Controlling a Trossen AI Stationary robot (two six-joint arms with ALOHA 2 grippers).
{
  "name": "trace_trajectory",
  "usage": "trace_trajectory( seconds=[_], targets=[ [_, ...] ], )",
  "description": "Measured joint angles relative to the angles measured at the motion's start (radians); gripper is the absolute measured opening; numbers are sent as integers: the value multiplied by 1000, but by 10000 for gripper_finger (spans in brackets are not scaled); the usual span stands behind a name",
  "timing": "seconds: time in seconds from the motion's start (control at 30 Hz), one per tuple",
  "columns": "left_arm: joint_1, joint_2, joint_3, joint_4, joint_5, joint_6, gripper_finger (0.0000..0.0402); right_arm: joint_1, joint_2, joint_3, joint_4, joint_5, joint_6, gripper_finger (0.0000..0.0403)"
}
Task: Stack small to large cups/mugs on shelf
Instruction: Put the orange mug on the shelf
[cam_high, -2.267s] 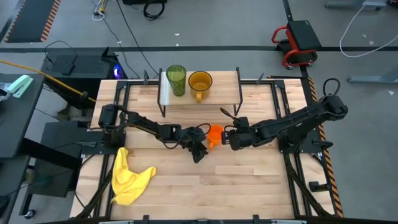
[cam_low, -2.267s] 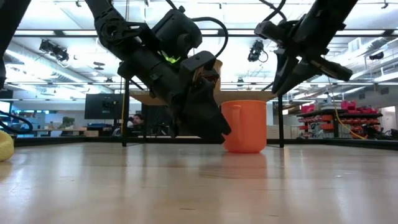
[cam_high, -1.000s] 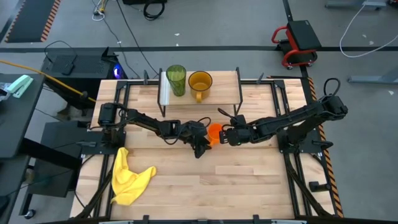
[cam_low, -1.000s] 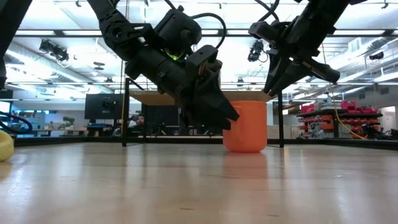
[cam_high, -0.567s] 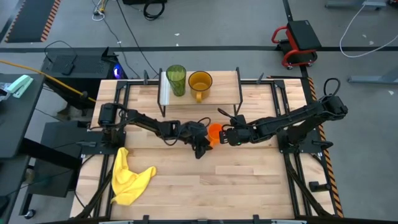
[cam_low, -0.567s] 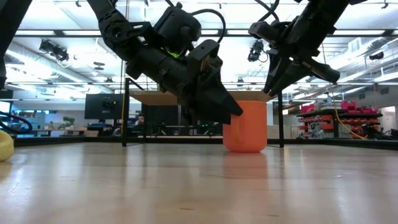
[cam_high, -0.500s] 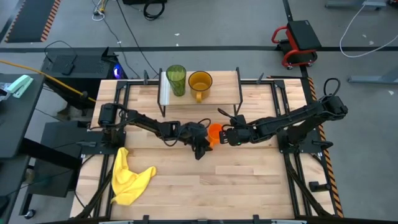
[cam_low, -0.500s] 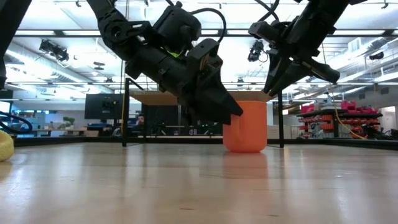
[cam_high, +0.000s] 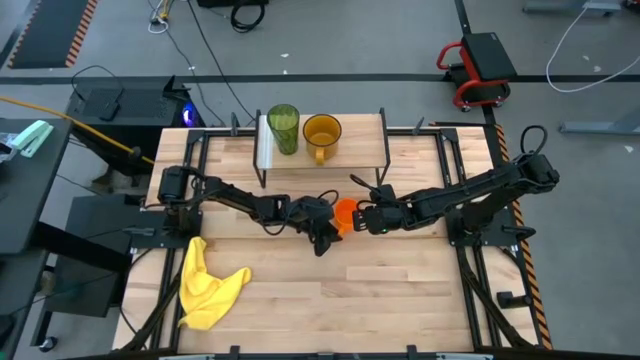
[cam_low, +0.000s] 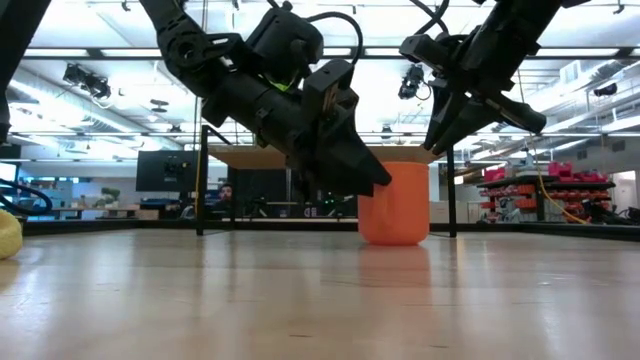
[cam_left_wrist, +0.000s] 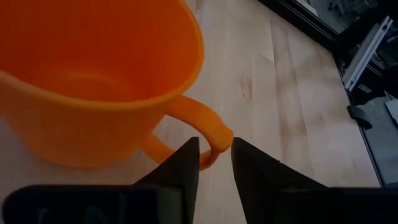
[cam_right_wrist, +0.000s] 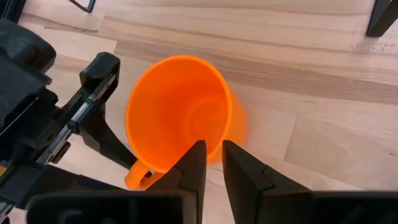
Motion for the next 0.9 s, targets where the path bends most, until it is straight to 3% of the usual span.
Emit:
trace_trajectory(
  seconds=[0.4,0.9],
  targets=[
    [0,0,0,16,-13,1,46,0,0,0,0,0,0,61],
    [0,0,0,19,-24,-8,34,0,0,0,1,0,-11,61]
  ],
)
